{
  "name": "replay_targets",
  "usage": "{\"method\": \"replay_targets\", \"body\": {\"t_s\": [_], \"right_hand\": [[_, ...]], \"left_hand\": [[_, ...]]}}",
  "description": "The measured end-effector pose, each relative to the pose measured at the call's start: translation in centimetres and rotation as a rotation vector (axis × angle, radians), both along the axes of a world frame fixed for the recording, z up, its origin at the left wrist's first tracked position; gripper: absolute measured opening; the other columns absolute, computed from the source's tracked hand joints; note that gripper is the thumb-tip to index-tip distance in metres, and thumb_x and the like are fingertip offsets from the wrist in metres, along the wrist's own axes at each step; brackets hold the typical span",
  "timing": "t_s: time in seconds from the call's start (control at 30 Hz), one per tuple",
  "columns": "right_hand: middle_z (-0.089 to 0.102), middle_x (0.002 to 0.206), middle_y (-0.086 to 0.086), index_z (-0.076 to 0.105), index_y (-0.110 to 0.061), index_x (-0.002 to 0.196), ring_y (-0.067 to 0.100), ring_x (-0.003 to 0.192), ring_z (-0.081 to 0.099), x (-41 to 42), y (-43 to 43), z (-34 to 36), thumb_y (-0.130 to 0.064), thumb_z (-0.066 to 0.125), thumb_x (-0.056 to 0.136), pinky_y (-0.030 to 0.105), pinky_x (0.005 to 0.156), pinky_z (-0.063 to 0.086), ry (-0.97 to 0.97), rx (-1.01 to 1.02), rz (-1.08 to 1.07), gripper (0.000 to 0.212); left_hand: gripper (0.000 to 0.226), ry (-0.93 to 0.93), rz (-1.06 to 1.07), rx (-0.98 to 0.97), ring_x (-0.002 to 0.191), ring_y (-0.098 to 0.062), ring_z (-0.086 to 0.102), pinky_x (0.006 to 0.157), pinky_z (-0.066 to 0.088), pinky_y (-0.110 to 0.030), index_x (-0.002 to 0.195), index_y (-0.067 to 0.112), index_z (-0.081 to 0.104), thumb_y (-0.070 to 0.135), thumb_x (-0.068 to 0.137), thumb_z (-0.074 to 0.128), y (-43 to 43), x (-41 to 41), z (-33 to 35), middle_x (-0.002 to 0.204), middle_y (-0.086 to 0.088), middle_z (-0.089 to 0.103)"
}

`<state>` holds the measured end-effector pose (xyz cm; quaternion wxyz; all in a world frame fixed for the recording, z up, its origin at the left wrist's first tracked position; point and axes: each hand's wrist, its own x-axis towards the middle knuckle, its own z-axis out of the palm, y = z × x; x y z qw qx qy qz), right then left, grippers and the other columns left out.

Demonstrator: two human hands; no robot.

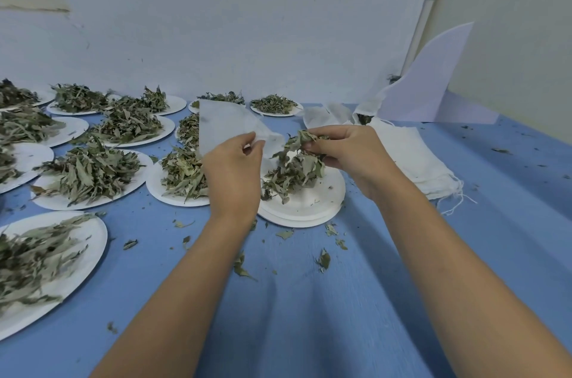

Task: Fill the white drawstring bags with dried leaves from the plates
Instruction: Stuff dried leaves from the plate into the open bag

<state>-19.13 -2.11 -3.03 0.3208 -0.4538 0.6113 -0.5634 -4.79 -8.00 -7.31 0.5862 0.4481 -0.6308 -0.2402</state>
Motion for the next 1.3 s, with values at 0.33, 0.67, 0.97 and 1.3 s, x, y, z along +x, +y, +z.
{"method": "replay_targets", "body": {"t_s": [0.33, 0.67, 0.97, 1.3], "right_hand": [[0.068, 0.065, -0.012, 0.078, -0.022, 0.086, -0.005, 0.059, 0.061, 1.4, -0.8, -1.1, -0.010, 0.070, 0.080, 0.008, 0.059, 0.046, 0.406, -0.094, -0.128, 0.016], [0.074, 0.086, 0.002, 0.077, -0.012, 0.096, -0.006, 0.054, 0.053, 2.2, -1.0, -1.3, 0.001, 0.057, 0.080, 0.002, 0.055, 0.038, 0.593, -0.160, -0.274, 0.029], [0.074, 0.099, 0.004, 0.073, -0.012, 0.107, -0.001, 0.076, 0.054, 2.5, -0.9, -0.9, 0.000, 0.058, 0.083, -0.003, 0.066, 0.037, 0.775, -0.146, -0.148, 0.031], [0.070, 0.113, 0.004, 0.066, -0.013, 0.120, 0.016, 0.101, 0.061, 2.6, -0.6, -0.2, 0.002, 0.051, 0.084, 0.008, 0.076, 0.036, 0.859, -0.094, -0.010, 0.041]], "left_hand": [[0.014, 0.043, -0.091, 0.017, 0.066, -0.009, 0.066, 0.067, 0.053, -0.025, 0.088, 0.014, 0.075, 0.026, 0.087, 0.068, 0.9, -1.1, 1.4, 0.067, 0.015, 0.063], [0.012, 0.173, -0.473, 0.390, 0.062, -0.002, 0.054, 0.064, 0.046, -0.016, 0.080, 0.020, 0.057, 0.023, 0.090, 0.062, 0.5, -1.8, 1.8, 0.073, 0.005, 0.056], [0.015, 0.358, -0.612, 0.573, 0.075, -0.007, 0.063, 0.088, 0.052, -0.033, 0.089, 0.016, 0.057, 0.015, 0.084, 0.071, 0.3, -1.3, 1.5, 0.083, 0.001, 0.063], [0.027, 0.365, -0.622, 0.498, 0.077, -0.014, 0.063, 0.075, 0.052, -0.026, 0.085, 0.017, 0.055, 0.007, 0.073, 0.078, -0.3, -0.6, 1.5, 0.083, -0.004, 0.064]]}}
